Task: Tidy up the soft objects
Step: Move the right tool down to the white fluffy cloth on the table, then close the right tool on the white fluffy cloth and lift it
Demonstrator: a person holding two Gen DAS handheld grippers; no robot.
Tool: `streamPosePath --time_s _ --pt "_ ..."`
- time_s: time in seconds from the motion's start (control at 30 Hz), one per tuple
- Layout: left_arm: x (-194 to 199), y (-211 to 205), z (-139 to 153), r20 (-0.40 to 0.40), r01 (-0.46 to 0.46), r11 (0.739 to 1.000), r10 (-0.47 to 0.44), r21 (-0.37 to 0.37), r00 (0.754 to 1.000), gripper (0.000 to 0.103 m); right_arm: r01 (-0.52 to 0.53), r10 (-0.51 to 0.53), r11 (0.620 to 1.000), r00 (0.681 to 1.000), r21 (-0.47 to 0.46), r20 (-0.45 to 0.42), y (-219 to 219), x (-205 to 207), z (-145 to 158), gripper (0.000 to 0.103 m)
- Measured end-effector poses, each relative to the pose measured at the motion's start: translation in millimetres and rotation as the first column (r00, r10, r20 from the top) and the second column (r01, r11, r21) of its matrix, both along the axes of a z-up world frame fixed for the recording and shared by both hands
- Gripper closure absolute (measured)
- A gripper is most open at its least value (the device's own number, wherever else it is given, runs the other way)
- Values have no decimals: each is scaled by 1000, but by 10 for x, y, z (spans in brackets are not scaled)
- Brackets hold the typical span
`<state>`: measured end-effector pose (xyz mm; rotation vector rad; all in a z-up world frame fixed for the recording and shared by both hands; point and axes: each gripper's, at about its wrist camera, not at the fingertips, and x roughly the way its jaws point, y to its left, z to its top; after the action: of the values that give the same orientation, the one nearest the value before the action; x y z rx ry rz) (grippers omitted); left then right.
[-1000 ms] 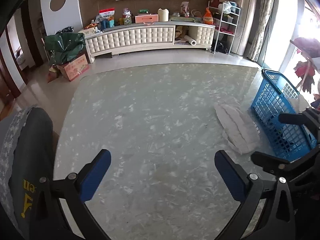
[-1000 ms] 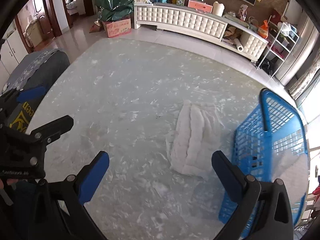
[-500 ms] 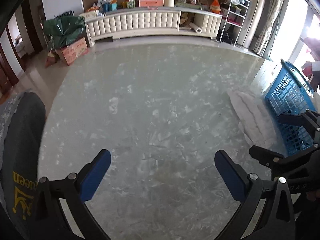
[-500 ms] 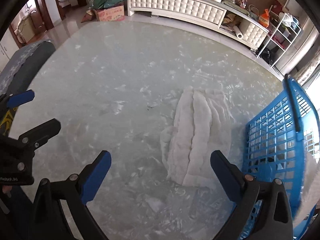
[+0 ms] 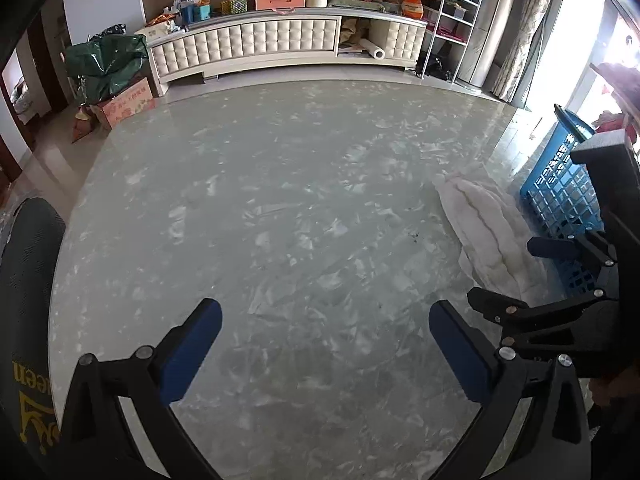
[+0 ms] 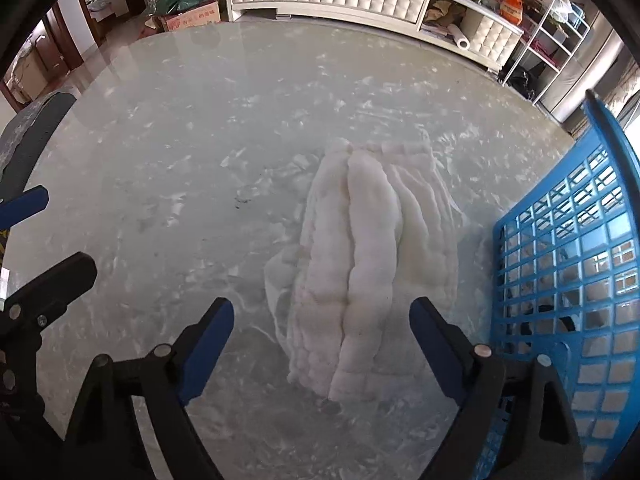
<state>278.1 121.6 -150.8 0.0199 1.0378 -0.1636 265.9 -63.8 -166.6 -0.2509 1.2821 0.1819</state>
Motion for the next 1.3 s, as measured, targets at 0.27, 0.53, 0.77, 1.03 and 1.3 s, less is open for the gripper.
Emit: streamPosePath --time_s 0.27,0.53,0.77,1.03,1.3 --pt "117 -100 -115 -33 7 999 -6 32 999 0 15 -15 1000 1000 22 -1 -135 151 -108 27" --pt "176 -122 -137 -40 16 1000 -15 25 999 0 30 -31 999 999 36 31 -231 111 -77 42" --pt "184 -108 -141 -51 16 1000 -16 -3 999 0 19 -19 1000 997 11 71 -193 -15 -2 75" --pt "184 -59 -77 -38 11 999 -13 -35 999 0 -1 -2 999 998 47 66 -117 -124 63 80" --pt "133 -105 79 -11 20 999 -20 -30 1000 0 -33 25 996 994 85 103 -64 -281 383 80"
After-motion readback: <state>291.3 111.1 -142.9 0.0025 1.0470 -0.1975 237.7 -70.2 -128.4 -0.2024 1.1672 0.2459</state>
